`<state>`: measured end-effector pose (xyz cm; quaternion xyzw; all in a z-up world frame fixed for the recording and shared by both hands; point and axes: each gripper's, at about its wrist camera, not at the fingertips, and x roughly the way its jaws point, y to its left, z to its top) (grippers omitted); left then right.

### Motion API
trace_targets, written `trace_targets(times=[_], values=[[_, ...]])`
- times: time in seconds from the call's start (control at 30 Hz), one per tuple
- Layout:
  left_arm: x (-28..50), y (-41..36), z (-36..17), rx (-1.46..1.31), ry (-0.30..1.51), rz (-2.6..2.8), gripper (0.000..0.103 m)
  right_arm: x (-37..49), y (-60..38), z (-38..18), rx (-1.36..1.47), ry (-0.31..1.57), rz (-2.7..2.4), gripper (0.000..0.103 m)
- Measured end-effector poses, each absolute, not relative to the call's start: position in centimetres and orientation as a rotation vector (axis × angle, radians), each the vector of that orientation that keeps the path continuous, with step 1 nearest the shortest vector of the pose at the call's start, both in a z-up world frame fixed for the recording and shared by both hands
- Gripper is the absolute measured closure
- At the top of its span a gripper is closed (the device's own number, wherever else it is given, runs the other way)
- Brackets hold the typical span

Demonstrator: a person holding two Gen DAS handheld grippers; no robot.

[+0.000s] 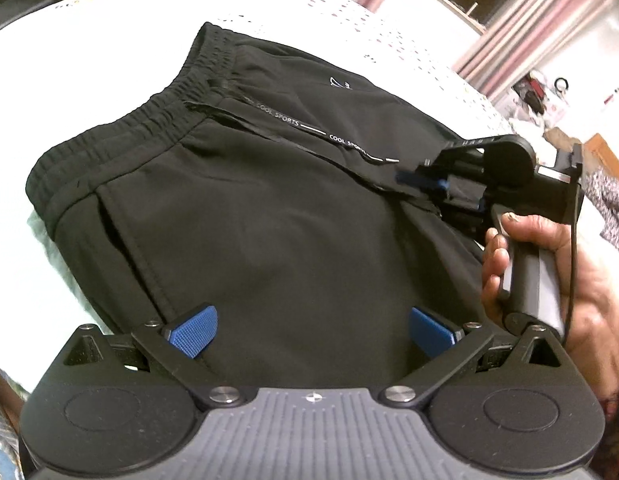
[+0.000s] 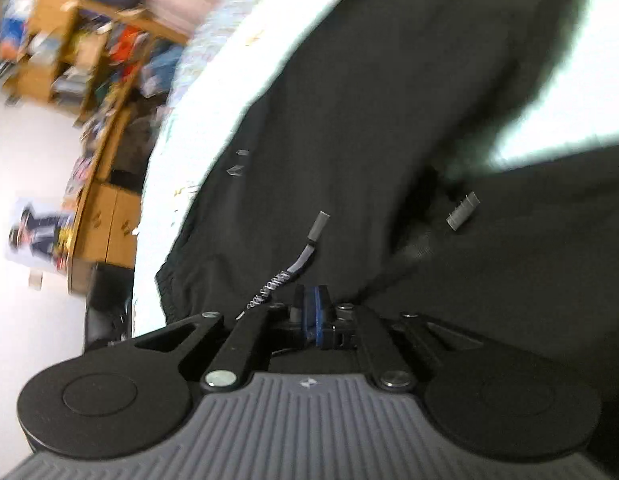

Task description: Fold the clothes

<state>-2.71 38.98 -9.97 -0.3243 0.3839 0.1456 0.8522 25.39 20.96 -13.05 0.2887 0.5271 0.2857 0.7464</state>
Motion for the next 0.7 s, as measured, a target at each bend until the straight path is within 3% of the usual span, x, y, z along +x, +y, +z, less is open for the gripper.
trace_targets(times=[0.1, 0.13, 0.17, 0.43, 0.63, 0.7], values=[[-2.8, 38.9, -9.7, -0.681, 0.817, 0.323, 0.001, 27.1, 22.7, -11.7, 0.589, 1.058, 0.717, 0.069], [-2.7, 38.8, -9.7, -0.667, 0.829, 0.331, 0.001, 27.5, 23.8, -11.2, 0.511, 1.020, 0.754, 0.054], [-2.5, 38.6, -9.6, -0.652, 0.842, 0.336, 0.001, 27.9, 25.0, -10.7, 0.428, 0.980, 0.791, 0.047], [-0.8, 38.6, -9.8, -0.599, 0.917, 0.367, 0.001, 31.1, 30.3, -13.5, 0.175, 1.094, 0.848, 0.048], [0.7, 38.5, -11.0, -0.564, 0.958, 0.388, 0.001, 29.5, 26.7, -12.0, 0.158, 1.149, 0.918, 0.052], [1.0, 38.2, -11.2, -0.538, 0.971, 0.395, 0.001, 27.4, 25.3, -10.6, 0.105, 1.076, 0.937, 0.052]])
